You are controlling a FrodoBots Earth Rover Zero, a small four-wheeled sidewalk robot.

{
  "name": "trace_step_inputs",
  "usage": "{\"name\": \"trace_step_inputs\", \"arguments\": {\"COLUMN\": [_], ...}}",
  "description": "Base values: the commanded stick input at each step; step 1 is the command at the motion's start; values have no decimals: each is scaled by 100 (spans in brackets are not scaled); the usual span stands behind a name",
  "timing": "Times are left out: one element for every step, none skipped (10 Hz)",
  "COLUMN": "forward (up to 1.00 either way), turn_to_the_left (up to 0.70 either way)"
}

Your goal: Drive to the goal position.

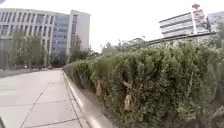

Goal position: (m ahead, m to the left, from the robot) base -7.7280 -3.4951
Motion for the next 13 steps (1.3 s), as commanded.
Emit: {"name": "trace_step_inputs", "arguments": {"forward": [5, 5, 5, 5, 5, 5, 5, 5, 5, 5, 5, 5, 5], "turn_to_the_left": [0, 0, 0, 0, 0, 0, 0, 0, 0, 0, 0, 0, 0]}}
